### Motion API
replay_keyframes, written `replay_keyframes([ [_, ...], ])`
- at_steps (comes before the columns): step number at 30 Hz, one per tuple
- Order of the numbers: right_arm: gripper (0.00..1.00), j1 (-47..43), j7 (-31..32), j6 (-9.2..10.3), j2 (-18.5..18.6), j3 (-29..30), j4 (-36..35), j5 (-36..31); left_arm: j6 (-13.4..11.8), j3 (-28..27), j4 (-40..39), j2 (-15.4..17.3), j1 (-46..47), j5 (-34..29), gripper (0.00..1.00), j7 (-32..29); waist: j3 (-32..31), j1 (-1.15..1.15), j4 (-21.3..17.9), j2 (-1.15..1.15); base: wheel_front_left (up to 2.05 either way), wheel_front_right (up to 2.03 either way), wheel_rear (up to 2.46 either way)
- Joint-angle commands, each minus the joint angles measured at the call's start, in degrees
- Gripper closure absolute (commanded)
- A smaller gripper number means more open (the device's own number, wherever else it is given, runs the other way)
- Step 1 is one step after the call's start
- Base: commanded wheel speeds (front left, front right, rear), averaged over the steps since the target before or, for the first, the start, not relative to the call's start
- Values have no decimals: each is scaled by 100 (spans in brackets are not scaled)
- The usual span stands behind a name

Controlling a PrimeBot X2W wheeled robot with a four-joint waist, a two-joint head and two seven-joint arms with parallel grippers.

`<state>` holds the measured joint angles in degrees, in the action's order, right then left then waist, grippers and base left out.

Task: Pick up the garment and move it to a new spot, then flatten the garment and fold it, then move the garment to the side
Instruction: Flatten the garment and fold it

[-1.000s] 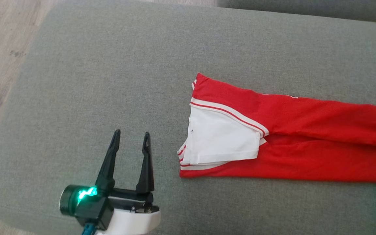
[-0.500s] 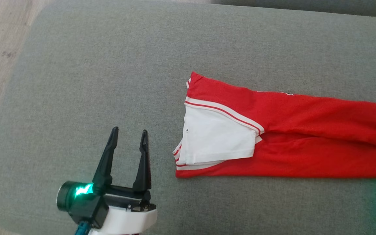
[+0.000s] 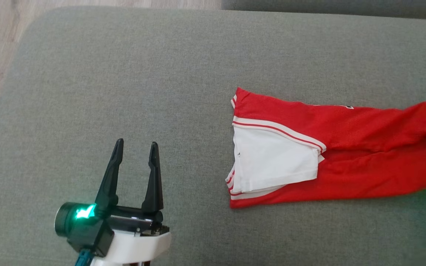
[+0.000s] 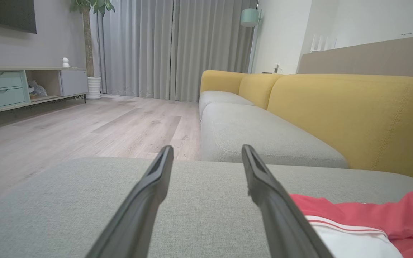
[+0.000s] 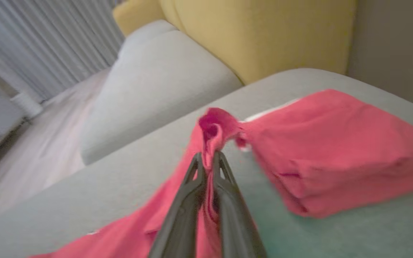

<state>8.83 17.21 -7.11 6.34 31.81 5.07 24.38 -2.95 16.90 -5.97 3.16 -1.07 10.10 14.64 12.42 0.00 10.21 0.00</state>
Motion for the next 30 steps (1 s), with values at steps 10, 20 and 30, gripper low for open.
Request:
replay_keyframes([
  [10, 100, -80, -181, -37, -342, -2484, -1511, 693, 87, -217, -170, -27, 103, 41, 0, 36, -106, 0, 150, 0, 0, 0, 0],
  [20, 100, 25, -859, -37, -345, -4455, -291, 1354, 99, -166, -78, -28, 67, 101, 0, 36, -178, 0, 471, 0, 0, 0, 0],
  [30, 100, 392, -1406, -37, -346, -5780, 708, 1761, 105, -117, 27, -28, 12, 137, 0, 36, -240, 0, 646, 0, 0, 0, 0],
])
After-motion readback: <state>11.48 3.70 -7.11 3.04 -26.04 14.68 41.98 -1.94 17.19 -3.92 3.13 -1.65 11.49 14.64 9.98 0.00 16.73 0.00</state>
